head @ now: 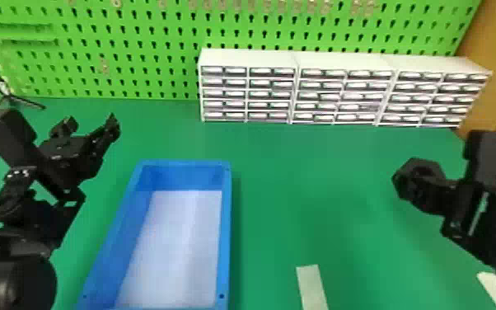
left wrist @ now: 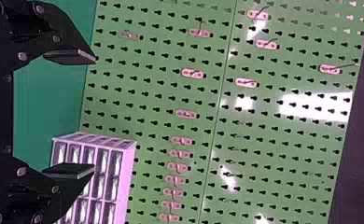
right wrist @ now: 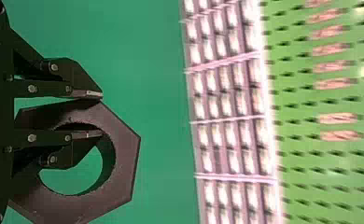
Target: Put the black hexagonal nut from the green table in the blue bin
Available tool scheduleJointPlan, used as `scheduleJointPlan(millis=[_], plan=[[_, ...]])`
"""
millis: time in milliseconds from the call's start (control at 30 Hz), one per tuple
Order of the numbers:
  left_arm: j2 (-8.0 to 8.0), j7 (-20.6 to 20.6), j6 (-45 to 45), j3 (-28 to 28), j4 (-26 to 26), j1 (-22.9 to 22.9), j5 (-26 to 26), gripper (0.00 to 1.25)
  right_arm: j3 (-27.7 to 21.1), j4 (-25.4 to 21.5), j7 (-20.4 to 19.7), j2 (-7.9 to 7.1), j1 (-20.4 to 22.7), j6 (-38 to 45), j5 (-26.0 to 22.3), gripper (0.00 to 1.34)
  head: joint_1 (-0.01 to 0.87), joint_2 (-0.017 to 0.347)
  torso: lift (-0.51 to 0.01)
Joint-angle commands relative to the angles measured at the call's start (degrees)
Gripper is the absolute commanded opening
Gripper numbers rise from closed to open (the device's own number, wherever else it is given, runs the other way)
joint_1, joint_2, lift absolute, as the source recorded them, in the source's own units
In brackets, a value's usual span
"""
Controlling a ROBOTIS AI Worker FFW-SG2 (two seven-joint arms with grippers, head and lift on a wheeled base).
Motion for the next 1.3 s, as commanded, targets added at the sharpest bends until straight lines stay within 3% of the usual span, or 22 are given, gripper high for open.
scheduleJointPlan(millis=[0,167,433,667,867,1033,1267], plan=[[0.00,0.00,0.01,-0.07,0.00,0.00,0.01,0.81,-1.14,-0.12,0.86,1.92,0.54,-8.23,1.76,0.37,0.692,0.008,-0.097],[0.00,0.00,0.01,-0.24,0.00,0.09,0.01,0.81,-0.96,0.32,2.36,3.59,0.19,-15.97,3.70,0.37,0.692,0.008,-0.097],[0.00,0.00,0.01,-0.15,0.00,0.09,-0.08,0.81,2.03,3.31,2.53,4.82,-1.57,-30.12,3.08,0.37,0.692,0.008,-0.097],[0.00,0.00,0.01,-0.24,0.17,0.09,-0.17,0.81,8.97,8.67,2.53,1.83,-5.08,-41.28,-0.08,0.37,0.692,0.008,-0.097],[0.00,0.00,0.01,-0.50,0.44,0.00,-0.17,0.81,17.32,12.28,2.53,-1.86,-9.12,-47.69,-3.95,0.37,0.692,0.008,-0.097],[0.00,0.00,-0.08,-0.50,0.44,0.00,-0.43,0.81,24.44,14.91,2.53,-4.58,-12.82,-51.03,-8.17,0.37,0.692,0.008,-0.097],[-0.09,0.00,-0.08,-0.59,0.53,0.00,-0.70,0.81,34.90,17.46,3.67,-7.13,-18.00,-52.97,-15.46,0.37,0.692,0.008,-0.097]])
